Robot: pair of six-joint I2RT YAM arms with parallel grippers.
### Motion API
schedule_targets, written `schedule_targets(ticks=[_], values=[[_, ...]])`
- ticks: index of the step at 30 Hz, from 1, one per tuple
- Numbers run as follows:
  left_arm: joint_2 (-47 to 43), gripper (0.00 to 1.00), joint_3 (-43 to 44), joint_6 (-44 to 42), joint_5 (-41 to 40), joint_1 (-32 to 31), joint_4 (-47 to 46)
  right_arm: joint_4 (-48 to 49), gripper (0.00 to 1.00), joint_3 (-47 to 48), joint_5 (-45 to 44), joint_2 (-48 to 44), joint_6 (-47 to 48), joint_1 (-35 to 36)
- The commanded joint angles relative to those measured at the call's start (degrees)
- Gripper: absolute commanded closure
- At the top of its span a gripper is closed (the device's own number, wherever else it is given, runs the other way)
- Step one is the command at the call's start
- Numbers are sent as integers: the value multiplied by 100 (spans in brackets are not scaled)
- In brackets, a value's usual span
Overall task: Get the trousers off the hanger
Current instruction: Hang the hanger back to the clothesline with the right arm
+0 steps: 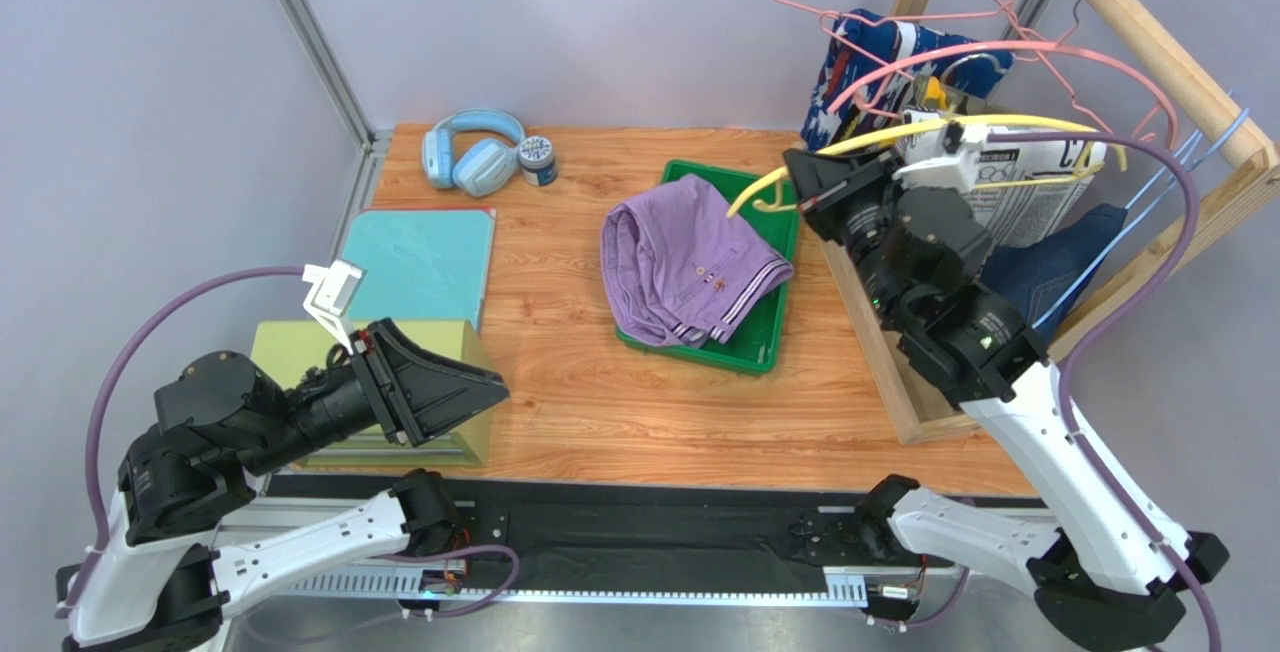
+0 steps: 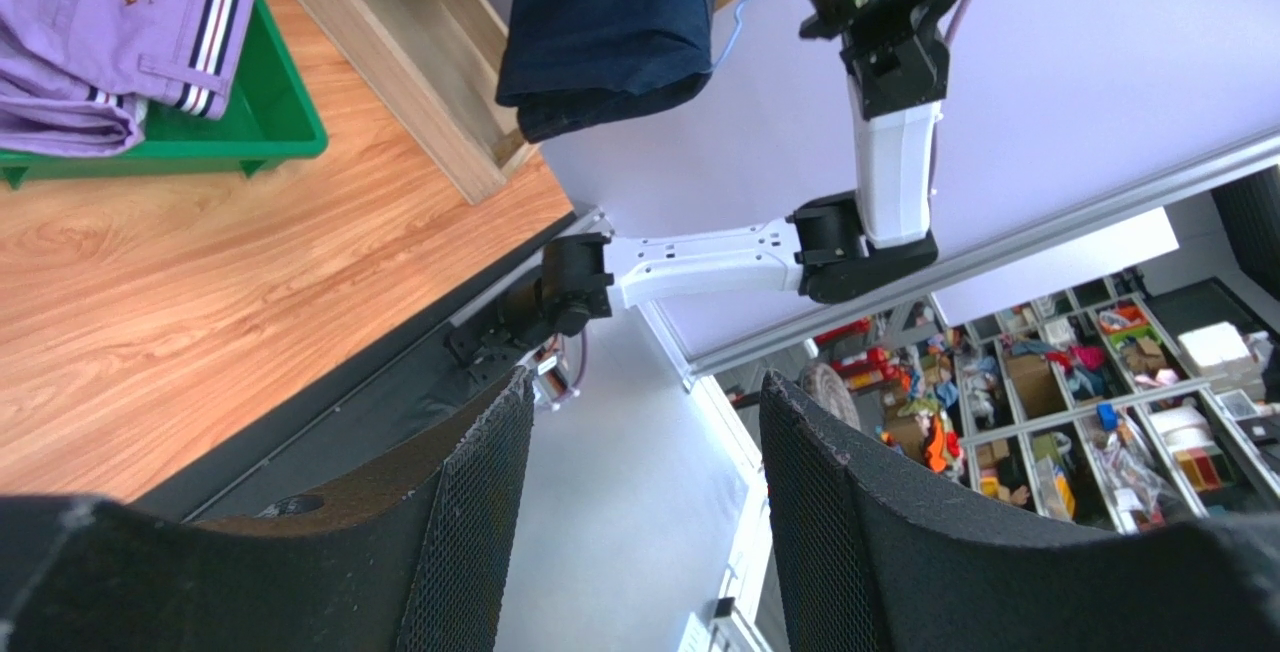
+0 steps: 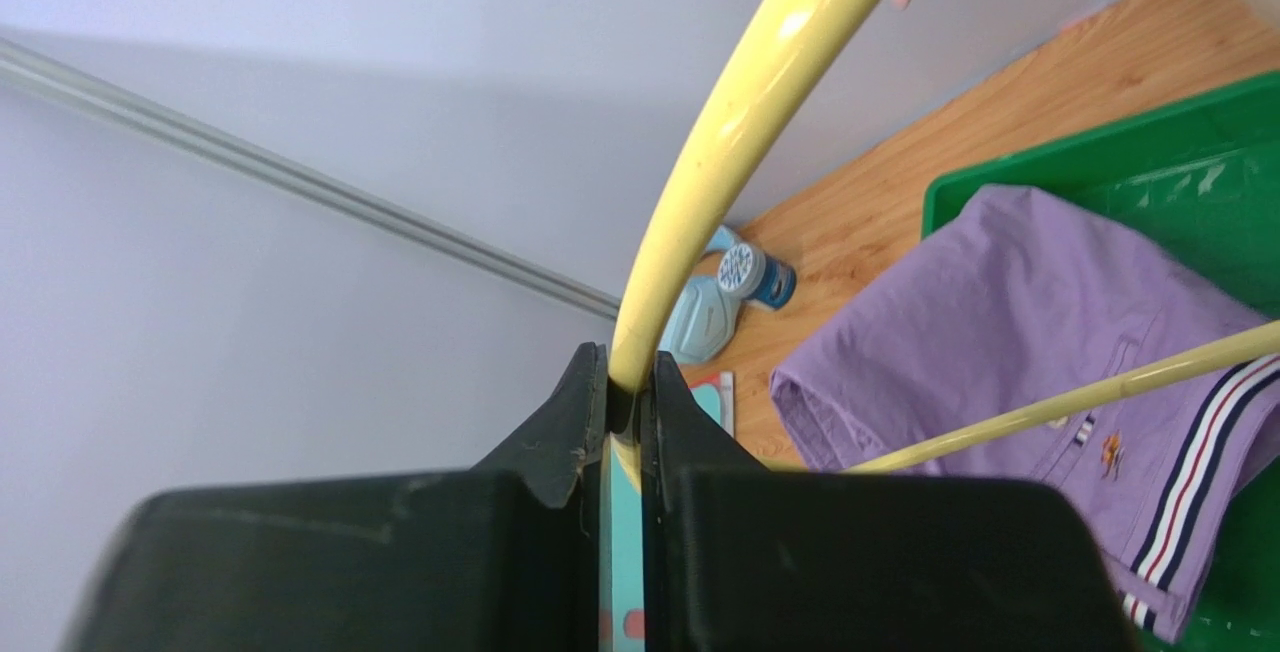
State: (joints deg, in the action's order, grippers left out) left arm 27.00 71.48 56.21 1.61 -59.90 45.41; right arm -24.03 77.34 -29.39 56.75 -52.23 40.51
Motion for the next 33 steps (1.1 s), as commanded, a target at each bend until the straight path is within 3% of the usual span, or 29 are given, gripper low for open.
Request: schedule_targets(ticks=[1,7,14,19,33], values=[[200,37,-82,-4,199,-4,-234,109,100,439,1459,-147,178,-947],[288,37,-196,40,375,-4,-383,205,100,580,2734,-147,46,-2248],[358,37,-258,57,463,-4,-463,390,100,466,3106,-243,-630,-3365],[393,38,-310,110,577,-4,-550,513,100,440,2693,-173,-1078,-3576],[385,38,-275,136,683,4,-568,584,100,1002,2693,301,-1360,-3955]])
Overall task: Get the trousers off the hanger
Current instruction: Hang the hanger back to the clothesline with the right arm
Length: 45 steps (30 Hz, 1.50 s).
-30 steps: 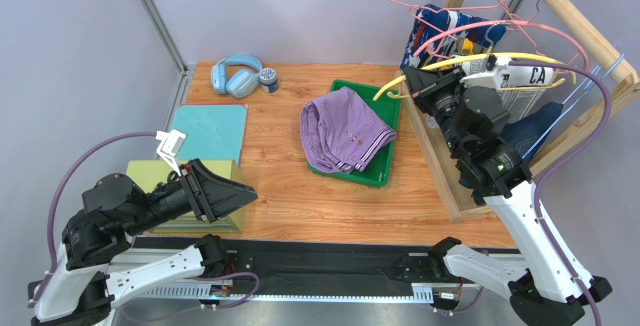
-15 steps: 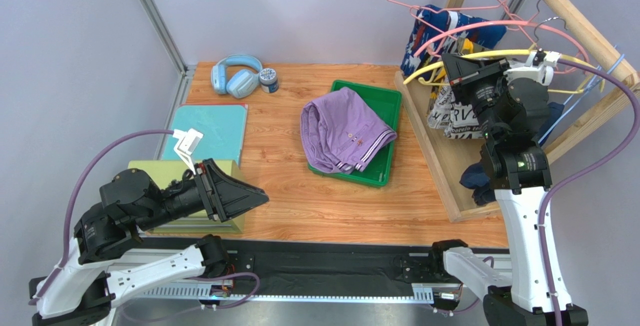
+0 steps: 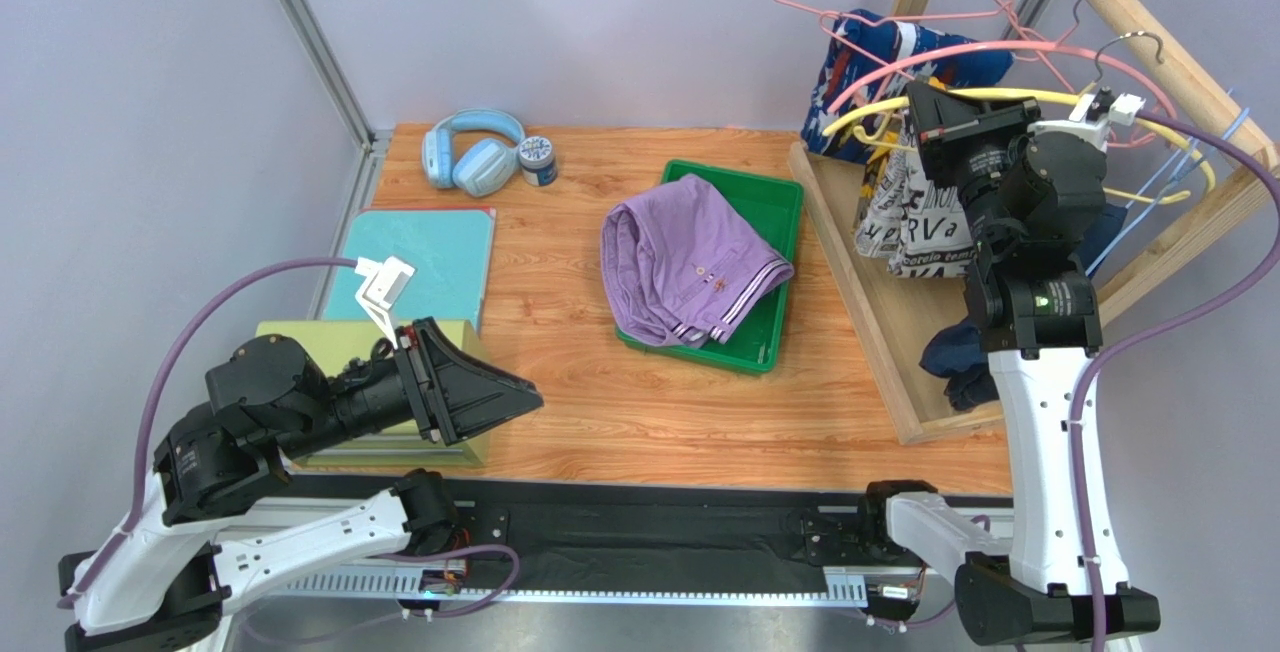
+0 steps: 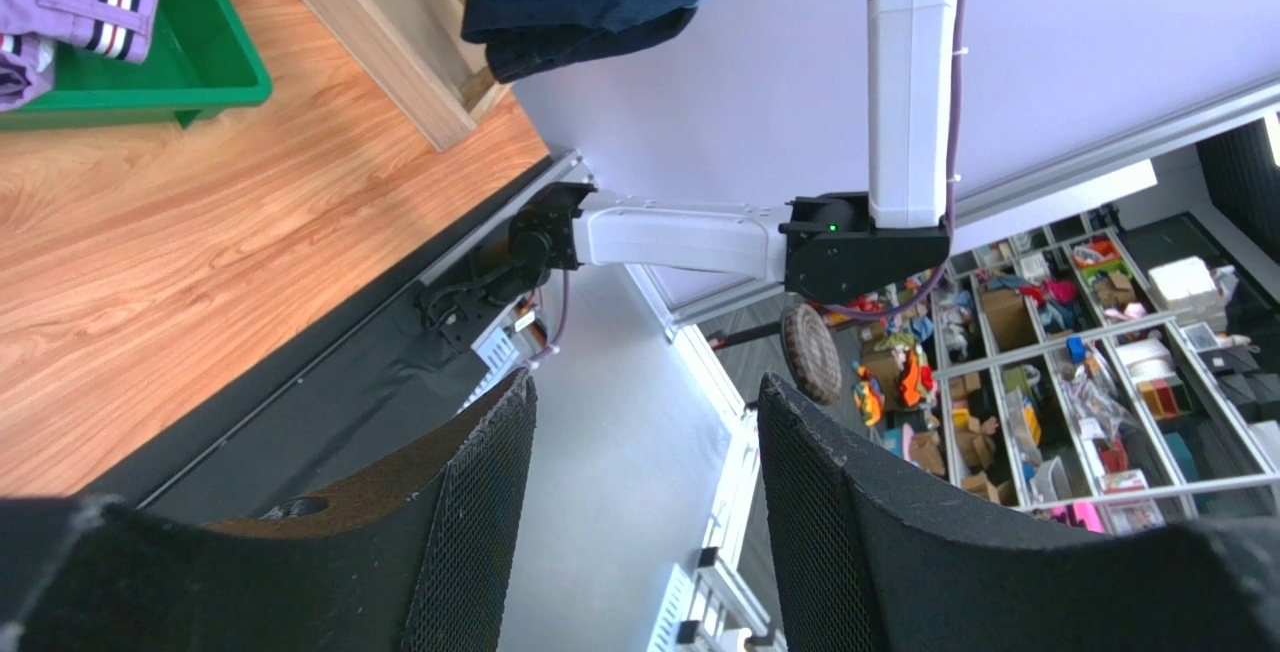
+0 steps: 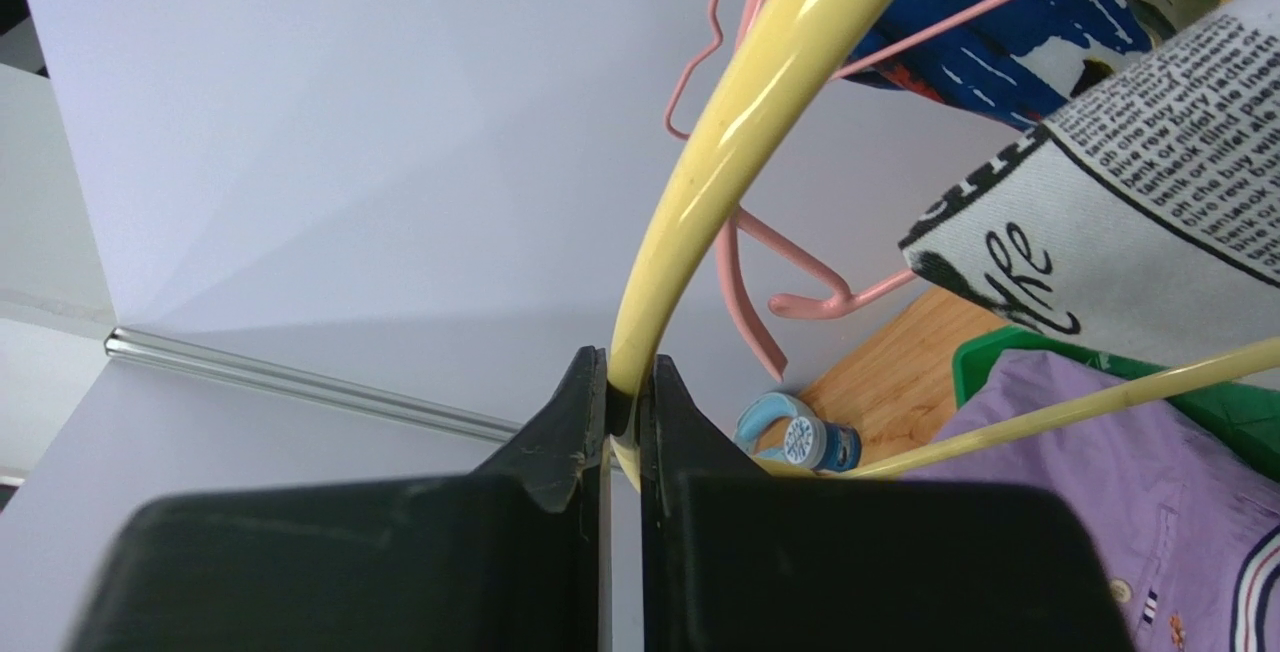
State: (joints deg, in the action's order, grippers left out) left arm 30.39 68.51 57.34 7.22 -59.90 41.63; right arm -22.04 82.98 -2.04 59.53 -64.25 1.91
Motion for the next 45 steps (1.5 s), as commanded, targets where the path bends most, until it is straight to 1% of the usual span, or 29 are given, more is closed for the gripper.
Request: schedule_targets(ticks=[1,7,13,15,16,19,26,30,32,33,35,37,38,41,43,44,45], values=[[46,38,13,23,147,-4,-199,350,100,560,-68,50,-167,-95],[46,38,-22,40,192,-4,-234,201,100,746,-454,155,-430,-112],[-24,38,-39,75,209,-4,-234,-19,100,816,-551,252,-940,-139],[-60,38,-48,102,209,-4,-234,-28,100,729,-525,235,-1106,-139],[-68,38,-48,102,218,-4,-243,-28,100,702,-534,217,-1264,-330],[-77,38,-57,111,244,-4,-216,-11,100,702,-543,226,-1511,-384],[-86,38,-162,137,297,-4,-234,-37,100,456,-622,-116,-1661,-393],[-95,38,-250,155,323,-4,-313,-11,99,193,-438,-292,-1757,-393],[-104,38,-277,181,358,-4,-348,286,100,70,-341,-354,-1566,-393],[-95,38,-303,181,385,-4,-374,236,100,200,-219,-311,-1103,-385],[-112,39,-321,198,403,4,-383,-44,100,638,-86,-170,-792,-358],[-121,38,-356,216,394,-4,-392,-194,100,955,37,14,-283,-358],[-139,38,-365,225,403,4,-401,-613,100,1357,-6,93,-81,-358],[-174,38,-408,234,385,-4,-445,-1133,100,1668,-51,234,421,-358],[-165,38,-435,234,394,-4,-462,-1590,100,2124,-24,392,675,-358],[-156,38,-452,234,394,-4,-489,-2045,100,2256,2,445,755,-350],[-148,38,-461,234,411,-4,-515,-2258,100,2406,2,489,826,-349]])
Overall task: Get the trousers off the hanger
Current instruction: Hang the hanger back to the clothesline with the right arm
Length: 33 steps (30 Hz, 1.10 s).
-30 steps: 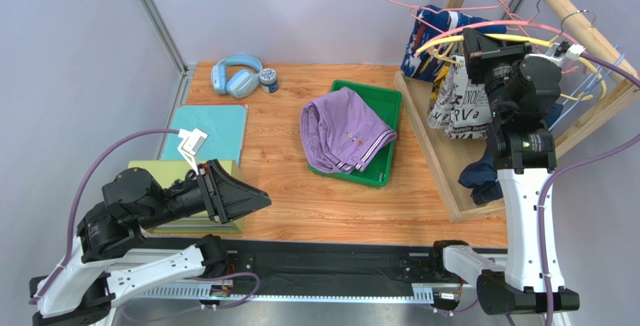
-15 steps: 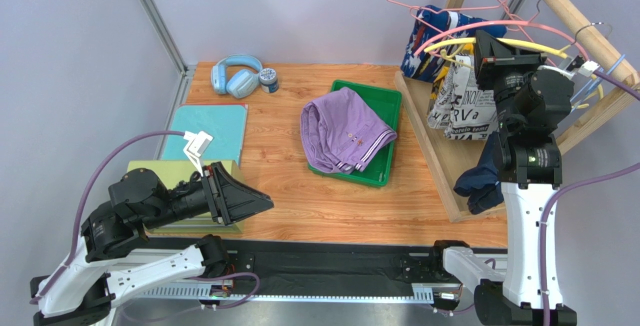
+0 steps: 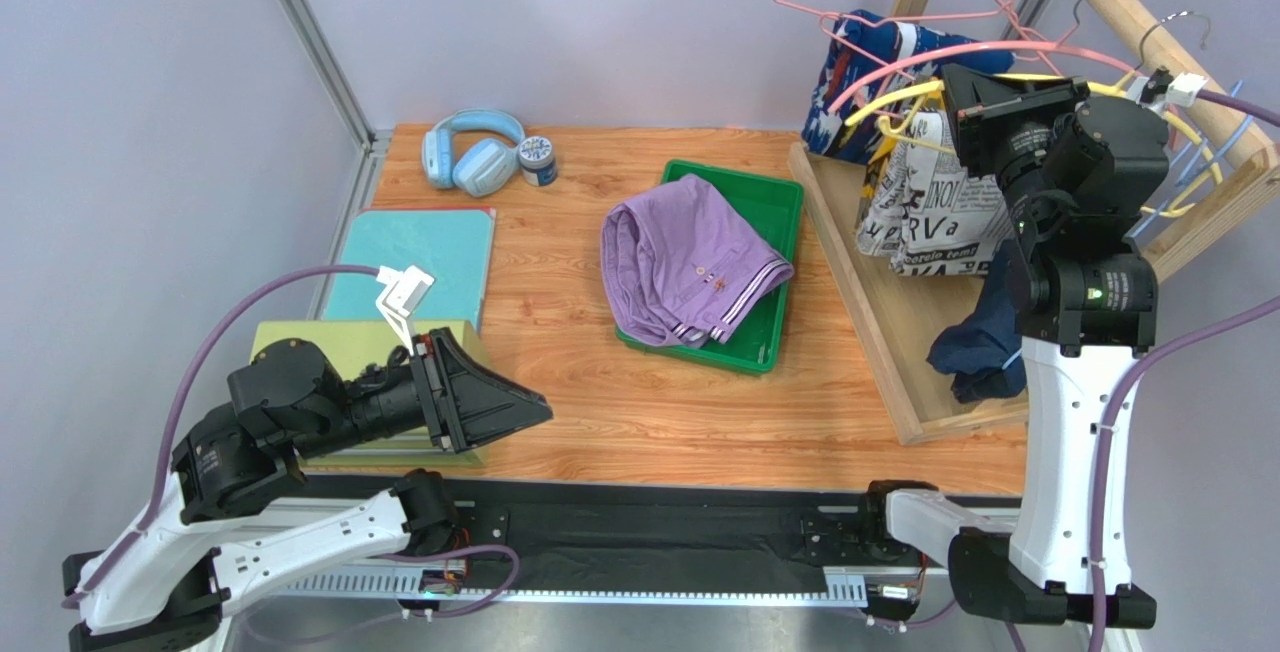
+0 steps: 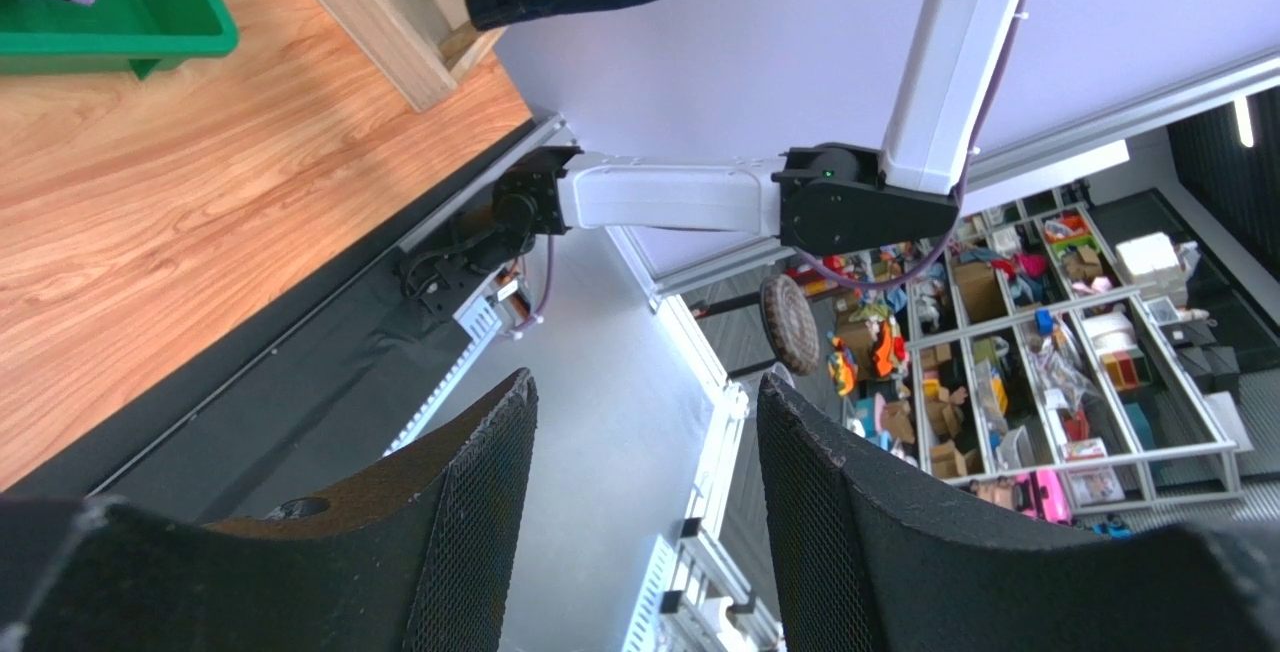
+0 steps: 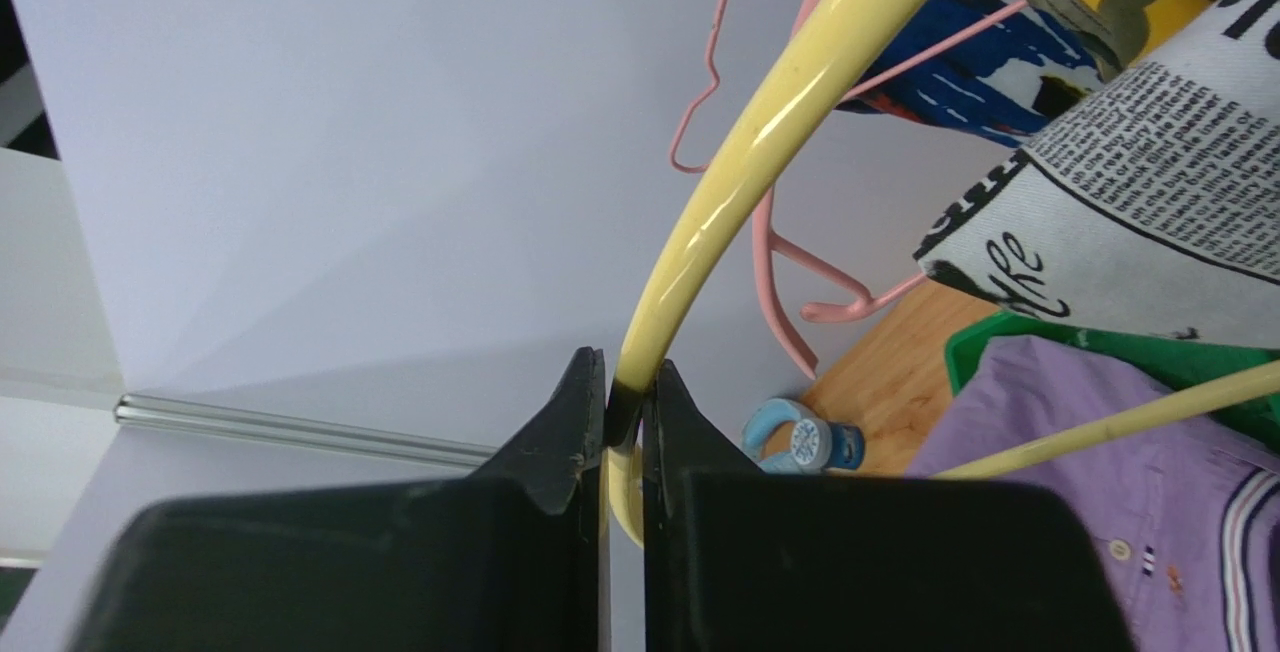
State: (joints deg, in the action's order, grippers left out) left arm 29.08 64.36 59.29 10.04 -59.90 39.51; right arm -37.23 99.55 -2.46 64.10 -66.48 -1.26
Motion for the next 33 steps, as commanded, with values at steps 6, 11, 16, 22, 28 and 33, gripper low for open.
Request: schedule_targets(ticks=[6,11,16,22,28,33], values=[[124,38,-99,-5,261,-4,-409,-1172,100,391,641,-160,1278,29],[116,38,-187,-5,323,-4,-496,-1479,100,74,852,-389,1602,99],[10,38,-196,-14,279,-4,-497,-1253,100,-409,1554,-591,1708,99],[10,38,-222,-22,305,-4,-506,-952,100,-603,2320,-802,1752,99],[-34,38,-275,4,279,-4,-540,-1224,100,-638,2487,-908,2163,310],[-25,38,-283,22,279,-4,-558,-1497,100,-717,2759,-960,2780,389]])
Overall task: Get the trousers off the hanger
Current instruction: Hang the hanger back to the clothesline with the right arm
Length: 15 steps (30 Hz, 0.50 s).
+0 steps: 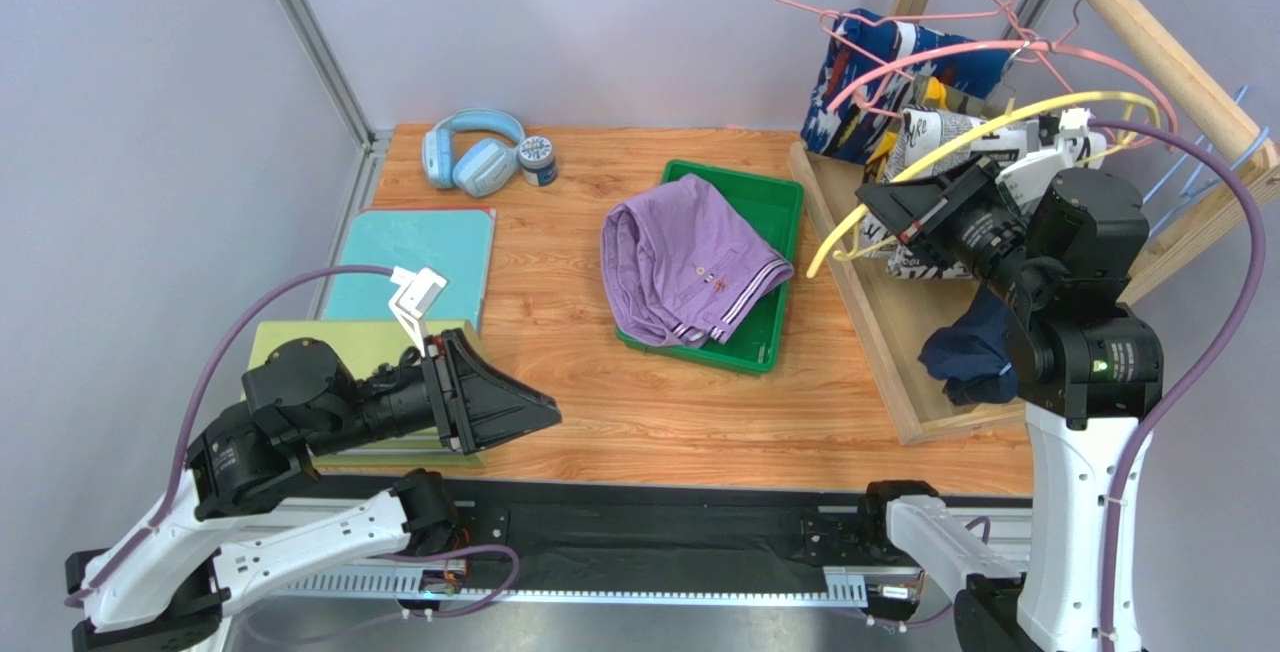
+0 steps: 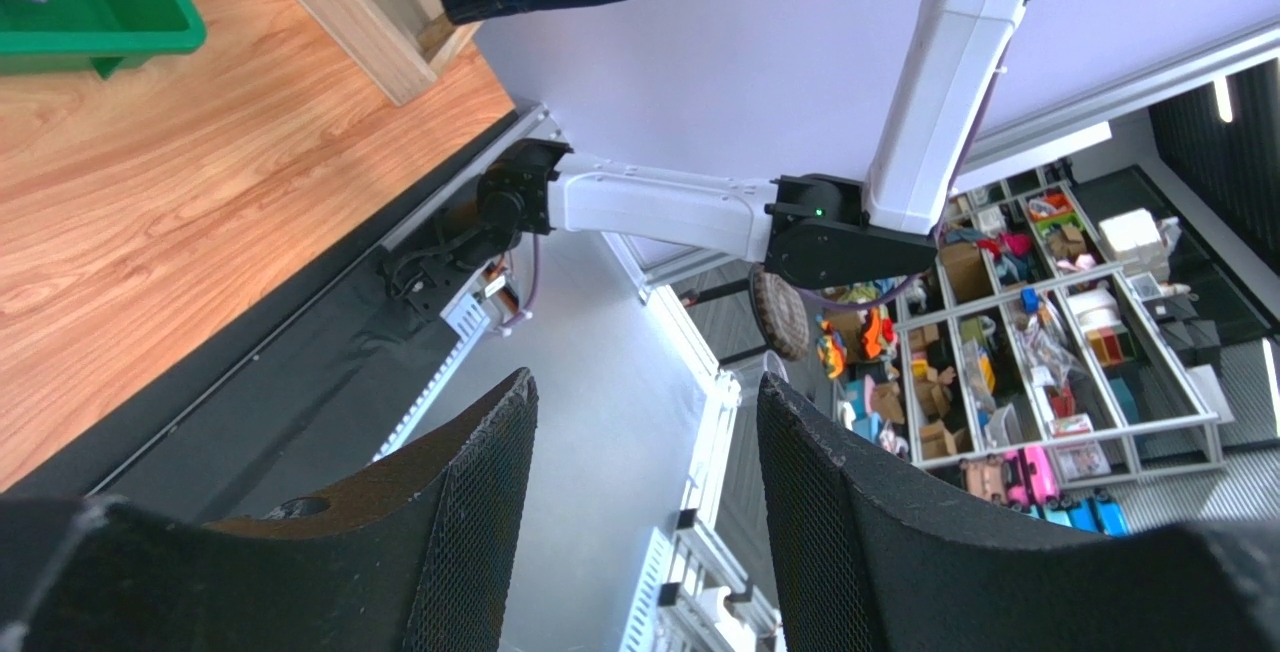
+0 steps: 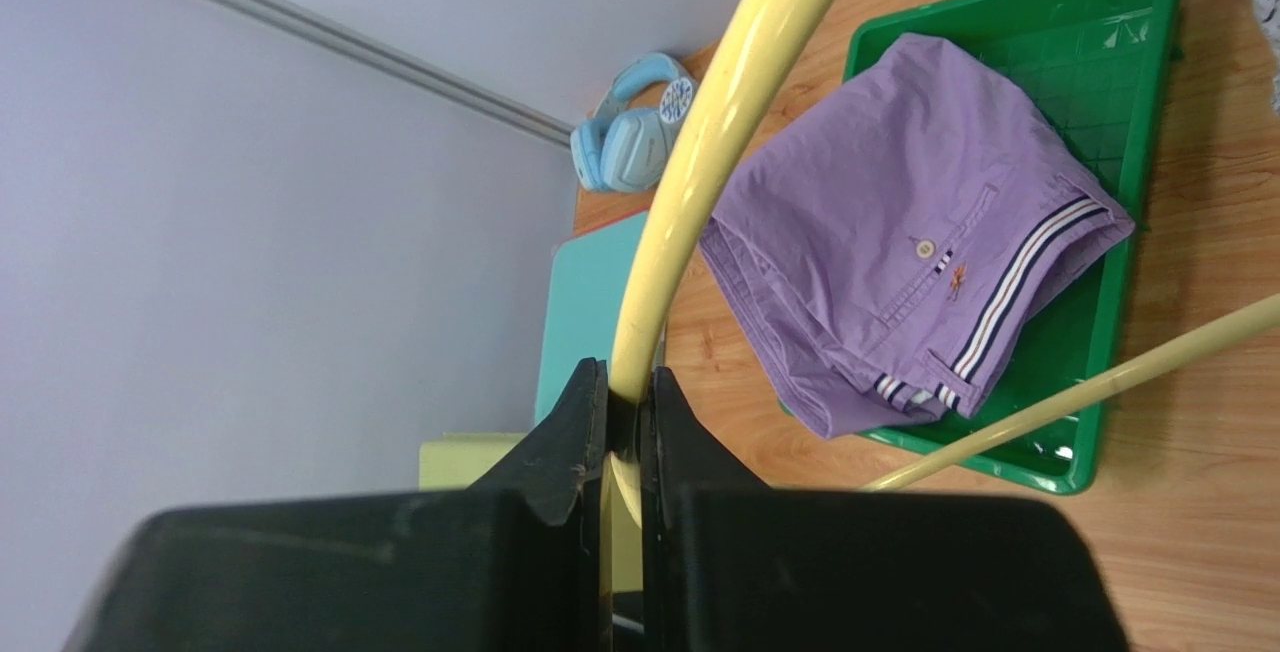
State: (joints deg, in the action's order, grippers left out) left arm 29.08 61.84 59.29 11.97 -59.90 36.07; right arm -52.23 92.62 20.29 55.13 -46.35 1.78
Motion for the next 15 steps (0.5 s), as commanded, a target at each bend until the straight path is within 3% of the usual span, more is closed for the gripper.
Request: schedule_targets(ticks=[1,8,15], values=[[-25,38,-32,30,78,-4,-224,-41,100,-68,528,-82,820,86],[133,39,-58,83,192,-4,-347,819,100,-236,230,-188,311,68],[-25,39,-146,188,157,-4,-321,1865,100,-359,-411,-38,-840,59]])
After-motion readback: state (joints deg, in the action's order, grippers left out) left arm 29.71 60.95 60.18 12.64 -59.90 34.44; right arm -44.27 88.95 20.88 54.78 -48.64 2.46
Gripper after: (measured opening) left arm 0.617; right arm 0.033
